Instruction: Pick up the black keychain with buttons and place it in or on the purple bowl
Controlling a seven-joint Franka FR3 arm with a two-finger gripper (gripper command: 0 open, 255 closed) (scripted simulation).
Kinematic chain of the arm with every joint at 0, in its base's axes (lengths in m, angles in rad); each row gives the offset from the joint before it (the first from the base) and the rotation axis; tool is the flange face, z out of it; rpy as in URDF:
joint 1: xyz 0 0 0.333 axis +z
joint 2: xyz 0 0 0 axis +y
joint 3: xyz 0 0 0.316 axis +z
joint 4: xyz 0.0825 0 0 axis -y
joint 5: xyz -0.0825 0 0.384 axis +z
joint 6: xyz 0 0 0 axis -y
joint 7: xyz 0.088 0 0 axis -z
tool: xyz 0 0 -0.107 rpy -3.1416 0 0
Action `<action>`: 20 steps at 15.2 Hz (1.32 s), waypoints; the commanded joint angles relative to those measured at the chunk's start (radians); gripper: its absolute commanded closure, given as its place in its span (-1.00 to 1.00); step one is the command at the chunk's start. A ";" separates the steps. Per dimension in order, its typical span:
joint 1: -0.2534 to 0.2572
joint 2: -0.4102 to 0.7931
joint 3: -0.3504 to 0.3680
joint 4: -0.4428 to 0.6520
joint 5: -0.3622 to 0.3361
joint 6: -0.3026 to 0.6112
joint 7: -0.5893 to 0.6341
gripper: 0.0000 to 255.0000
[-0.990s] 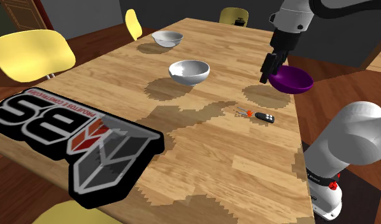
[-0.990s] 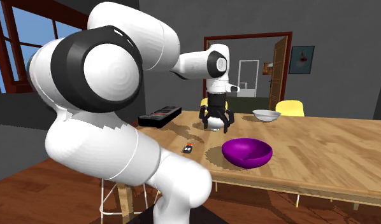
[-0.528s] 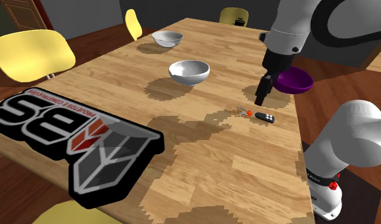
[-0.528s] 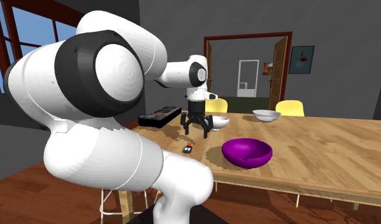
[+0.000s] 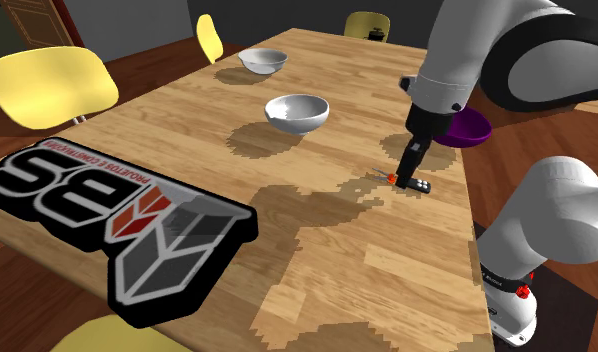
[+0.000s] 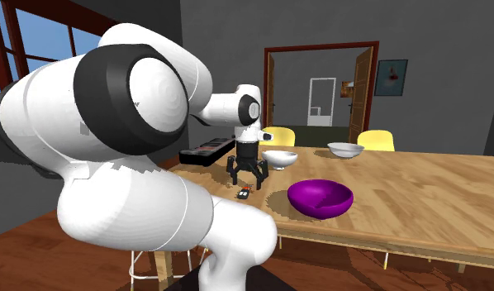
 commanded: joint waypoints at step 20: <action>0.001 0.002 0.005 -0.018 0.005 0.021 0.000 1.00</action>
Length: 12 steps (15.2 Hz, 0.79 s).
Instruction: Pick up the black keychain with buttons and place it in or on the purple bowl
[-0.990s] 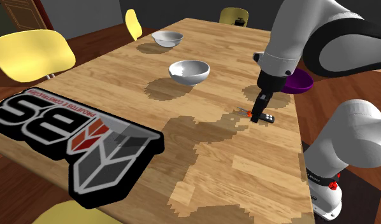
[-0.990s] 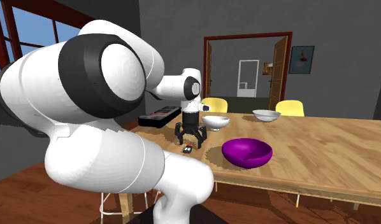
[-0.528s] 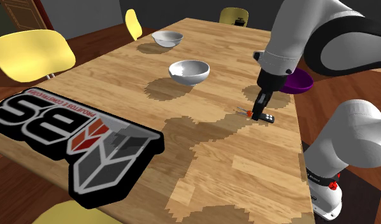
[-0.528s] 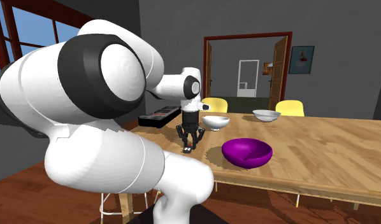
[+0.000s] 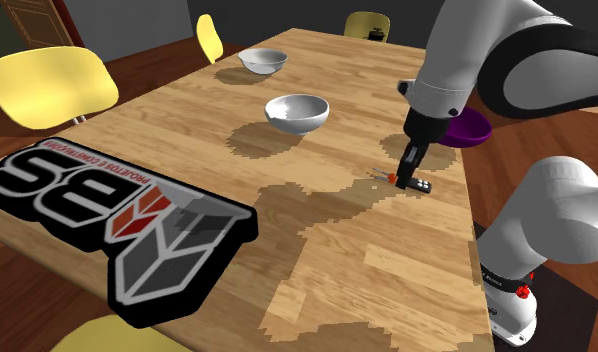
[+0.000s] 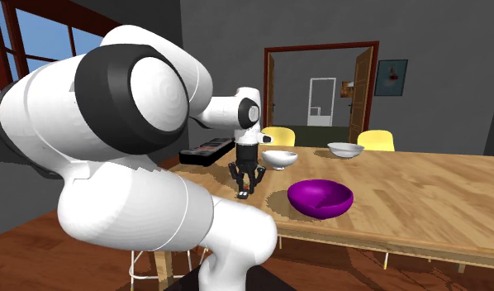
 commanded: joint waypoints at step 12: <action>-0.014 0.005 -0.027 0.165 -0.029 -0.166 0.004 1.00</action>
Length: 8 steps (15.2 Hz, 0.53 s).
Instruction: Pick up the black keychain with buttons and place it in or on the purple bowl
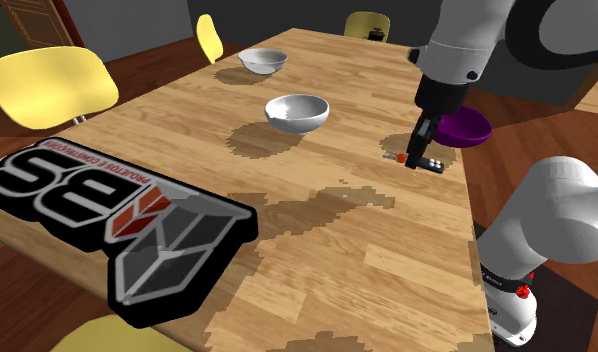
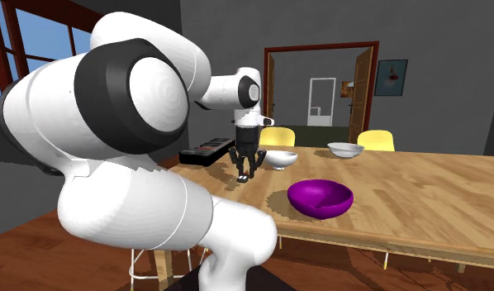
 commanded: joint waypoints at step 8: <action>-0.008 0.021 -0.017 0.132 -0.017 -0.112 0.002 1.00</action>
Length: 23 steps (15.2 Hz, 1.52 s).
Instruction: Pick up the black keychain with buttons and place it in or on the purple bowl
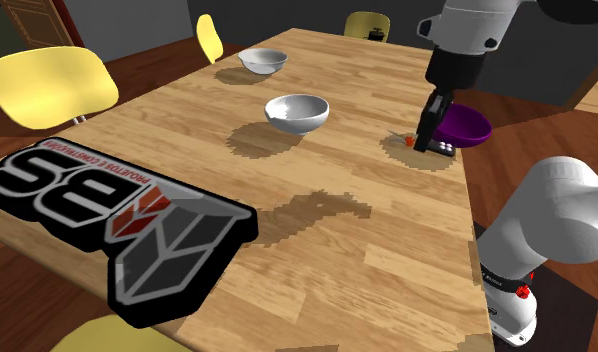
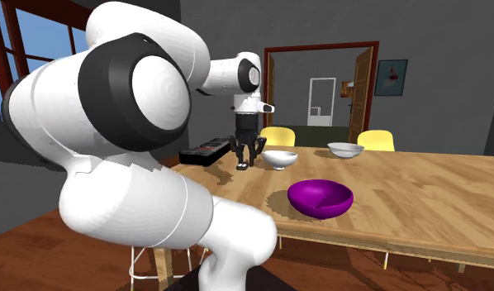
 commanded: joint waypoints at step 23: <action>-0.103 -0.012 -0.376 0.130 -0.314 -0.138 -0.354 1.00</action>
